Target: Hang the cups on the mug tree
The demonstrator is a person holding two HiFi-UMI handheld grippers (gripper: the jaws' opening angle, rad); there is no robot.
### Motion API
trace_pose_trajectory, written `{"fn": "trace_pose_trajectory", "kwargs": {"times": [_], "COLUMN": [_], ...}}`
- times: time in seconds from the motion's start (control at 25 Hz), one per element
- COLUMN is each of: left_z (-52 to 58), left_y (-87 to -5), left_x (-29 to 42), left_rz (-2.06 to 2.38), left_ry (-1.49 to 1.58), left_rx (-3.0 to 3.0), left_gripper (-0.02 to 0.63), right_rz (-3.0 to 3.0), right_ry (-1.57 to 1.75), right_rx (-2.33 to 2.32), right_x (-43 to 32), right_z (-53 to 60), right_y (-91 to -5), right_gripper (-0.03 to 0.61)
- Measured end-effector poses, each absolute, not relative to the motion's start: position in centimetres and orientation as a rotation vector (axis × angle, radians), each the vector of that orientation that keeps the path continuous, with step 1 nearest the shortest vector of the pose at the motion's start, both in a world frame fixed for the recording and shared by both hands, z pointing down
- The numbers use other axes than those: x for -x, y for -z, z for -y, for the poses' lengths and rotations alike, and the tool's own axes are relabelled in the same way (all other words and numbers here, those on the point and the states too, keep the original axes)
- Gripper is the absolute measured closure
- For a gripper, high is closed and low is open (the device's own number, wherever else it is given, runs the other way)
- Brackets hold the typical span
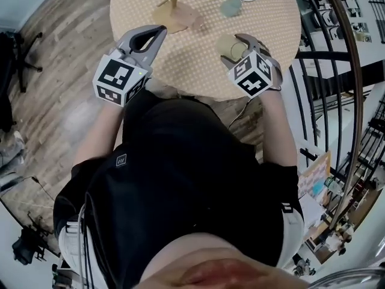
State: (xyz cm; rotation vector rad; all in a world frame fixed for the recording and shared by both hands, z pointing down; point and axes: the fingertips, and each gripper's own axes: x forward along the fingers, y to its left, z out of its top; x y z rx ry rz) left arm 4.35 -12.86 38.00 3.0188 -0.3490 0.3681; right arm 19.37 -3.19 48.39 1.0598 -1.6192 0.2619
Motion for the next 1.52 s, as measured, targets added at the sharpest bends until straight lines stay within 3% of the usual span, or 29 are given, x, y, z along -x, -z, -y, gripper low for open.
{"fn": "trace_pose_trajectory", "kwargs": {"times": [0.28,0.84,1.52], "left_z": [17.6,24.8,28.8], "left_y": [-38.1,-38.2,-38.0], "left_x": [-1.1,0.7,-1.4], "left_rz": [0.056,-0.068,-0.510], "left_ry": [-0.415,-0.385,-0.348], "left_rx": [-3.054,-3.055,-3.046], "left_gripper": [0.607,0.607,0.607], "right_rz": [1.527,1.453,1.291], "right_ry": [-0.381,-0.347,-0.422], "right_rx": [-1.252,-1.433,-1.696], "right_x": [-14.3,-8.5,-5.2], "right_z": [6.1,11.9,17.0], "right_y": [-47.7,-43.5,-41.9], "right_gripper": [0.242,0.242,0.242]}}
